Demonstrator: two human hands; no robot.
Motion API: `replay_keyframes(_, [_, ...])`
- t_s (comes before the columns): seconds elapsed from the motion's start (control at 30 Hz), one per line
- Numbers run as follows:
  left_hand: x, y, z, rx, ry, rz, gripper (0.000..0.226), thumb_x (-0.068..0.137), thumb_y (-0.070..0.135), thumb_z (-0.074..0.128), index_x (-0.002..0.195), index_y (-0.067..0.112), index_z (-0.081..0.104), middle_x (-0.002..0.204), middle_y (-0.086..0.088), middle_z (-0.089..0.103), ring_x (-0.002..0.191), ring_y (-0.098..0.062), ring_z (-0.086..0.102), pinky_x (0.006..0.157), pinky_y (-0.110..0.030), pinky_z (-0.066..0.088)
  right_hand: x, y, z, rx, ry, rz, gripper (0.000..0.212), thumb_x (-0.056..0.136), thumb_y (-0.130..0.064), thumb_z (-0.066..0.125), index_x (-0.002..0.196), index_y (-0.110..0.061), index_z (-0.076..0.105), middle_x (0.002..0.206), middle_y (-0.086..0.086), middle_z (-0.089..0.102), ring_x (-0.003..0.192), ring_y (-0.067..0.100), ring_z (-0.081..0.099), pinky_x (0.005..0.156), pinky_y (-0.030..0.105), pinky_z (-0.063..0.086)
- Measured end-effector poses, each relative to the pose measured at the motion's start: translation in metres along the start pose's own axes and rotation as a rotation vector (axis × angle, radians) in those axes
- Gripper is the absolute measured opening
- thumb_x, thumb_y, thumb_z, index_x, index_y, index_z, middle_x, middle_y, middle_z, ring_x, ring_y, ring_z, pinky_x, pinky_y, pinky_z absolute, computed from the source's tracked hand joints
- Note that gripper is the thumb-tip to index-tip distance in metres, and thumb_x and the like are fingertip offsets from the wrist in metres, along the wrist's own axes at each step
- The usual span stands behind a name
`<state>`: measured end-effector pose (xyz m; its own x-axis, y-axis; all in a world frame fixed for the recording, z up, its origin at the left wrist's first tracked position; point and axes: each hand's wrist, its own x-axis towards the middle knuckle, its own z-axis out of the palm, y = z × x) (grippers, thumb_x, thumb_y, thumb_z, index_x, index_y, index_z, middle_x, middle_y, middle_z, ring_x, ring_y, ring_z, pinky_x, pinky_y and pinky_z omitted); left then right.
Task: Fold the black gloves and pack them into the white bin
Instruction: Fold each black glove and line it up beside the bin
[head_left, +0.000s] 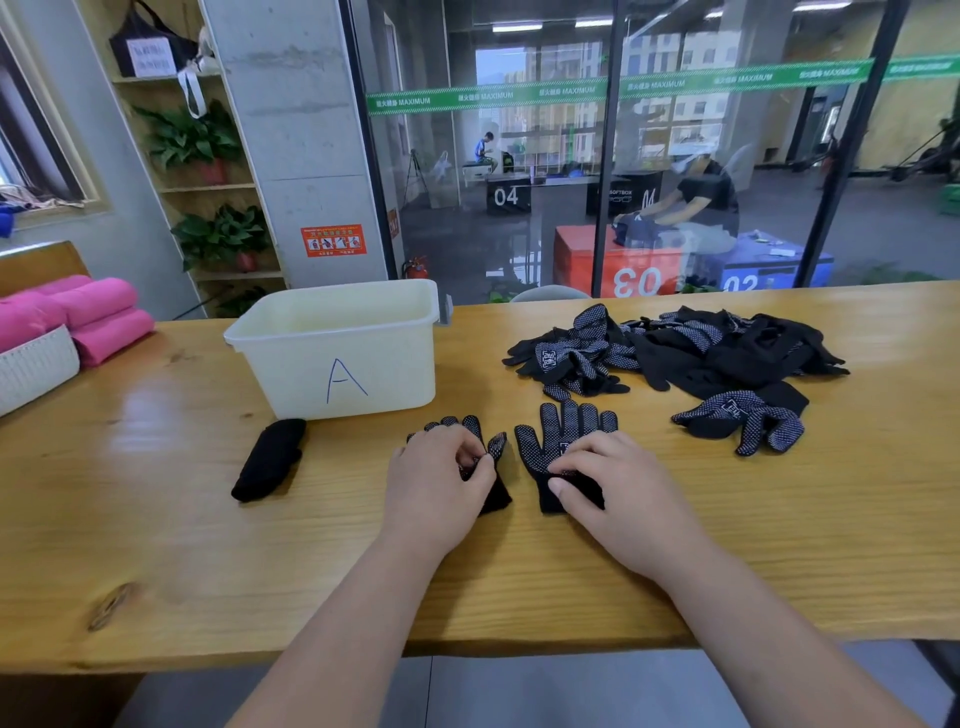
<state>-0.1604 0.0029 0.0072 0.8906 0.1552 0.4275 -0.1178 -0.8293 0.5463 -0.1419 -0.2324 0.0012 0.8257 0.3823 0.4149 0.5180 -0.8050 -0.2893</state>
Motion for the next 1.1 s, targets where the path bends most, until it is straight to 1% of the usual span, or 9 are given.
replay_keyframes(0.2, [-0.004, 0.006, 0.003, -0.303, -0.041, 0.053, 0.009, 0.090, 0.033, 0.077, 0.085, 0.036, 0.069, 0.081, 0.018, 0.071, 0.082, -0.006, 0.066, 0.079, -0.039, 0.055, 0.001, -0.005, 0.001, 0.113, -0.055, -0.033, 0.060, 0.090, -0.087, 0.040, 0.118, -0.044, 0.072, 0.120, -0.032, 0.057, 0.125, -0.002, 0.040, 0.107, 0.033, 0.036])
replay_keyframes(0.33, [-0.004, 0.007, 0.004, -0.341, -0.113, 0.086, 0.008, 0.092, 0.033, 0.077, 0.086, 0.036, 0.072, 0.085, 0.018, 0.073, 0.088, -0.005, 0.068, 0.081, -0.031, 0.055, 0.002, 0.000, 0.003, 0.186, -0.061, -0.032, 0.019, 0.089, -0.065, 0.064, 0.087, -0.046, 0.068, 0.109, -0.030, 0.061, 0.115, -0.004, 0.046, 0.102, 0.036, 0.041])
replay_keyframes(0.43, [-0.001, 0.002, 0.007, -0.309, -0.082, 0.076, 0.007, 0.095, 0.037, 0.072, 0.088, 0.038, 0.070, 0.085, 0.017, 0.072, 0.090, -0.004, 0.065, 0.080, -0.030, 0.052, 0.003, 0.002, 0.003, 0.321, 0.032, 0.099, 0.015, 0.091, -0.045, 0.069, 0.081, -0.038, 0.061, 0.099, -0.021, 0.067, 0.100, -0.001, 0.056, 0.087, 0.034, 0.047])
replay_keyframes(0.5, [0.002, -0.003, 0.009, -0.259, -0.042, 0.081, 0.007, 0.097, 0.038, 0.070, 0.090, 0.040, 0.069, 0.088, 0.018, 0.070, 0.094, -0.003, 0.061, 0.084, -0.030, 0.050, 0.004, 0.004, 0.000, 0.397, 0.082, 0.232, 0.015, 0.094, -0.040, 0.068, 0.083, -0.033, 0.059, 0.083, -0.013, 0.067, 0.074, 0.003, 0.057, 0.067, 0.031, 0.042])
replay_keyframes(0.57, [0.003, -0.005, 0.011, -0.212, -0.016, 0.106, 0.006, 0.097, 0.035, 0.069, 0.092, 0.038, 0.069, 0.090, 0.020, 0.067, 0.097, -0.003, 0.058, 0.087, -0.031, 0.048, 0.003, 0.006, 0.000, 0.383, 0.083, 0.297, 0.016, 0.098, -0.037, 0.066, 0.087, -0.030, 0.058, 0.078, -0.009, 0.065, 0.063, 0.007, 0.052, 0.060, 0.029, 0.038])
replay_keyframes(0.7, [0.005, -0.008, 0.014, -0.133, -0.006, 0.186, 0.003, 0.096, 0.035, 0.068, 0.097, 0.036, 0.070, 0.098, 0.020, 0.063, 0.102, -0.008, 0.054, 0.094, -0.034, 0.046, 0.003, 0.006, 0.002, 0.382, 0.100, 0.255, 0.011, 0.100, -0.040, 0.064, 0.093, -0.038, 0.055, 0.089, -0.013, 0.068, 0.077, 0.006, 0.060, 0.067, 0.031, 0.045])
replay_keyframes(0.8, [0.005, -0.008, 0.017, -0.067, -0.007, 0.240, 0.019, 0.093, 0.044, 0.060, 0.106, 0.033, 0.070, 0.108, 0.017, 0.060, 0.107, -0.011, 0.050, 0.098, -0.035, 0.044, 0.006, 0.003, -0.004, 0.555, 0.167, 0.211, 0.011, 0.102, -0.030, 0.065, 0.100, -0.036, 0.057, 0.090, -0.011, 0.071, 0.084, 0.014, 0.065, 0.077, 0.035, 0.051])
replay_keyframes(0.97, [0.003, -0.006, 0.022, 0.058, -0.045, 0.326, 0.039, 0.095, 0.050, 0.058, 0.128, 0.030, 0.064, 0.127, 0.012, 0.055, 0.124, -0.014, 0.045, 0.107, -0.035, 0.042, 0.025, 0.001, -0.038, 0.505, 0.304, 0.144, 0.017, 0.103, -0.019, 0.065, 0.105, -0.035, 0.060, 0.092, -0.014, 0.070, 0.077, 0.009, 0.061, 0.071, 0.022, 0.045])
replay_keyframes(1.1, [0.004, -0.005, 0.025, 0.119, -0.100, 0.347, 0.051, 0.095, 0.057, 0.055, 0.138, 0.029, 0.057, 0.138, 0.012, 0.054, 0.135, -0.015, 0.042, 0.115, -0.038, 0.039, 0.044, -0.001, -0.081, 0.480, 0.214, 0.081, 0.026, 0.104, -0.014, 0.062, 0.107, -0.039, 0.067, 0.097, -0.016, 0.070, 0.089, 0.008, 0.066, 0.082, 0.028, 0.051])
